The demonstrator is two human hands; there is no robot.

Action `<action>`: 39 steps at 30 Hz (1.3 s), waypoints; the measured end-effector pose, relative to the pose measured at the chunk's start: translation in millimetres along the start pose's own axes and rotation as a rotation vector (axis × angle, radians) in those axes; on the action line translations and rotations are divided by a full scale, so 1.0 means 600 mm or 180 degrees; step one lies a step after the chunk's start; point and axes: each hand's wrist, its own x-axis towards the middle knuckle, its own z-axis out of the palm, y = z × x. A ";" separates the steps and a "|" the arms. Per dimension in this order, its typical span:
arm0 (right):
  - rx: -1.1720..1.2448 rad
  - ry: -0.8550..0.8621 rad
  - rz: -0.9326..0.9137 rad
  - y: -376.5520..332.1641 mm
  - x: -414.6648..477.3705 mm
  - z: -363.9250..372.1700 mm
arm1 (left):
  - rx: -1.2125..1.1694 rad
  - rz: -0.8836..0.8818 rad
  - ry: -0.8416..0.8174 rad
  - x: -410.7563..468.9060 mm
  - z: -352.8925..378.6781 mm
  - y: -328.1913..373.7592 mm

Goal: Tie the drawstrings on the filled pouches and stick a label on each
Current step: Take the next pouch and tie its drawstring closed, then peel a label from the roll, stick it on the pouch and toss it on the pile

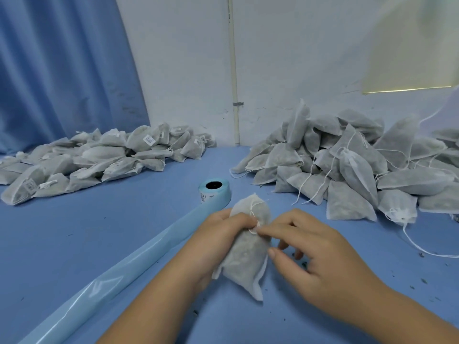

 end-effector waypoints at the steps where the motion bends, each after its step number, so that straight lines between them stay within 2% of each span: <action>1: 0.0051 0.0012 0.0010 -0.002 0.000 0.003 | -0.0061 -0.0025 0.0201 0.004 -0.011 0.004; 4: 0.0243 0.0003 0.0125 -0.003 0.000 0.015 | -0.0580 -0.0092 0.0990 0.029 -0.070 0.007; 7: 0.0357 -0.0141 0.0324 0.007 0.007 0.033 | -0.1284 -0.0105 0.1430 0.047 -0.133 0.000; 8: 0.0362 -0.0216 0.0408 0.012 0.012 0.039 | -0.1158 -0.0142 0.1540 0.052 -0.147 -0.005; 10: 0.0382 -0.0344 0.0585 0.024 0.026 0.053 | -0.0260 -0.0286 0.1741 0.061 -0.159 -0.015; 13: 0.0253 -0.0427 0.0811 0.049 0.059 0.074 | 0.1018 -0.0288 0.1515 0.063 -0.144 -0.012; 17: -0.0244 -0.0605 0.0927 0.091 0.140 0.094 | 0.1928 -0.0168 0.1407 0.070 -0.126 -0.014; 21: -0.0815 -0.0965 0.0894 0.113 0.235 0.106 | 0.2228 -0.0091 0.1584 0.075 -0.130 -0.023; 26: -0.1262 -0.1800 0.0335 0.110 0.310 0.129 | 0.2101 -0.0038 0.1774 0.071 -0.135 -0.017; 30: -0.1613 -0.2164 0.0358 0.117 0.336 0.149 | 0.2126 0.0002 0.1934 0.071 -0.141 -0.007; 34: -0.1738 -0.2330 0.0484 0.119 0.346 0.151 | 0.2084 0.0024 0.2103 0.065 -0.150 -0.002; 39: -0.2172 -0.2319 0.0110 0.106 0.358 0.159 | 0.2307 0.0008 0.2400 0.054 -0.169 0.005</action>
